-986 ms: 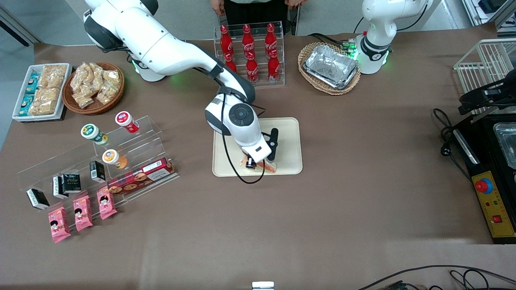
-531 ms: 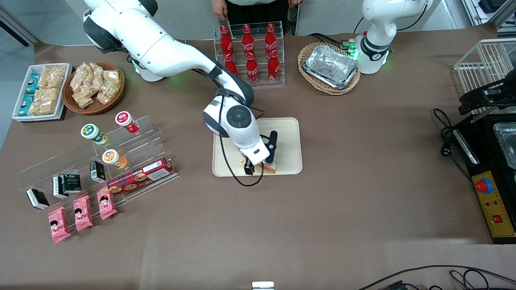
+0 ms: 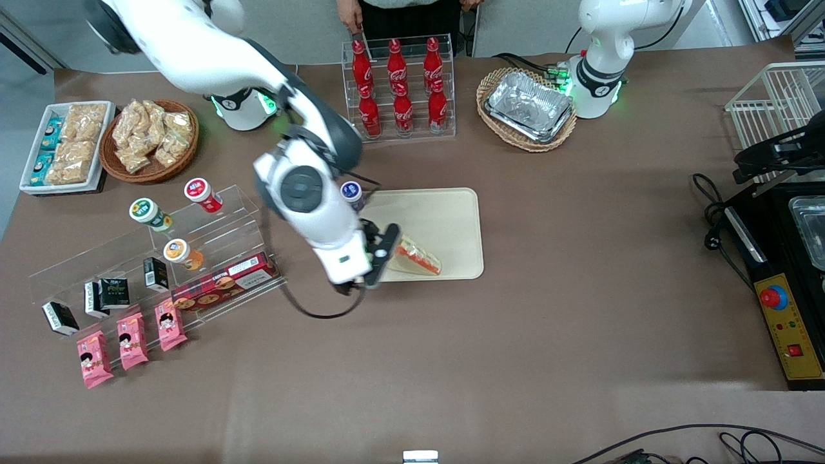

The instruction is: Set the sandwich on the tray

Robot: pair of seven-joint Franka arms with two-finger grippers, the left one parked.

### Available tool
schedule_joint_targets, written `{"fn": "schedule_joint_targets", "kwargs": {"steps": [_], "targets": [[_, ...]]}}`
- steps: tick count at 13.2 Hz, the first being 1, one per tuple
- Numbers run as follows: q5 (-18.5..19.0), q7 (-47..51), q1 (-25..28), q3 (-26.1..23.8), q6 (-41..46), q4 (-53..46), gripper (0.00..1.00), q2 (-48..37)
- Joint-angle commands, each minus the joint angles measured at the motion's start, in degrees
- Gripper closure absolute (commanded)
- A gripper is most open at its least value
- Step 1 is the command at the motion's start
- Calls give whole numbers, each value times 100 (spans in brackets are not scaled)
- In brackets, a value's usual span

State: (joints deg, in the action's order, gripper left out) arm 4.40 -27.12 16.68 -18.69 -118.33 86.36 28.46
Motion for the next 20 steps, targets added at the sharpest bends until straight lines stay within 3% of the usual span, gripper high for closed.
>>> {"fn": "schedule_joint_targets", "kwargs": {"steps": [1,3,8,16,20], "targets": [[-440,75,-568,-20,1054,144,0,-928],[-467,216,-920,23,1644,135,0,-1359],[-493,1446,-1035,532,2209,153,0,-1967],[-607,1456,-1062,1675,2306,83,0,-2047],[-651,1456,-1071,1782,2306,83,0,-2047]]}}
